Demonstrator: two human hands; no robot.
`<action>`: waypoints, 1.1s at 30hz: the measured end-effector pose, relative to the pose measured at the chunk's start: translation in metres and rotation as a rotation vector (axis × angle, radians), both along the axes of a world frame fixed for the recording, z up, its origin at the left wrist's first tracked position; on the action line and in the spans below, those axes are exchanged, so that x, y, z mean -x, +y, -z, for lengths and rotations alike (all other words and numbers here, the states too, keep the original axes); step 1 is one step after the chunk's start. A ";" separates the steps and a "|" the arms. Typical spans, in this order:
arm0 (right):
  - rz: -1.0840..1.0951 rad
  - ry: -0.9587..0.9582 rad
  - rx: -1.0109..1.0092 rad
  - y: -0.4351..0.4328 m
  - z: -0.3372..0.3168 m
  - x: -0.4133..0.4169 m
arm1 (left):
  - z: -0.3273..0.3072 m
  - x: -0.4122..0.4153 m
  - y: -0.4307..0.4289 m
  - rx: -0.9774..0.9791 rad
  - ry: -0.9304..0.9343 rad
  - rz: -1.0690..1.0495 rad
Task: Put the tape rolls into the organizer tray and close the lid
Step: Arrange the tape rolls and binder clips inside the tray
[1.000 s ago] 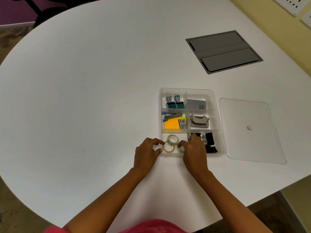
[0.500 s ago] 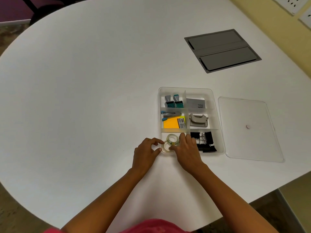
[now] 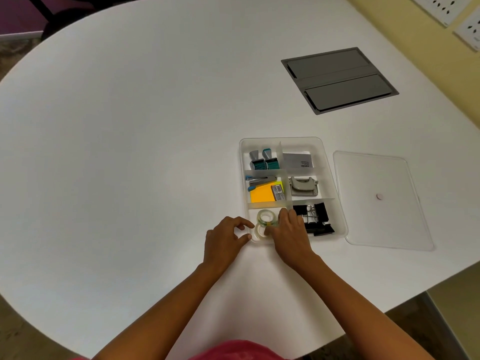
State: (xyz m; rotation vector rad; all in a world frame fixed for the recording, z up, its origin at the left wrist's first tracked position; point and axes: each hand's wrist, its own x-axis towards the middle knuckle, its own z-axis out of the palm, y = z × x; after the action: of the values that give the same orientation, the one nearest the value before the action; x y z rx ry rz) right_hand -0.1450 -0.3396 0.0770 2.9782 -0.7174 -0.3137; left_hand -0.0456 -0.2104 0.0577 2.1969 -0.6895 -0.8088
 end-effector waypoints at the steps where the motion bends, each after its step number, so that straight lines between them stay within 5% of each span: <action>1: 0.018 -0.019 -0.028 0.001 0.000 0.000 | 0.001 0.001 0.000 0.003 -0.001 -0.006; 7: 0.136 -0.172 -0.108 -0.003 -0.002 -0.009 | 0.004 -0.001 0.001 0.001 -0.013 0.002; 33: 0.091 -0.039 -0.100 0.010 -0.001 -0.004 | 0.008 -0.003 0.001 -0.023 -0.132 -0.025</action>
State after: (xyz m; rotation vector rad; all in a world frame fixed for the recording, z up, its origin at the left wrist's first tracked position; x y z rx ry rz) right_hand -0.1412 -0.3295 0.0781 3.0582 -0.8686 -0.3066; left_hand -0.0422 -0.2091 0.0494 2.2909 -0.7190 -0.6664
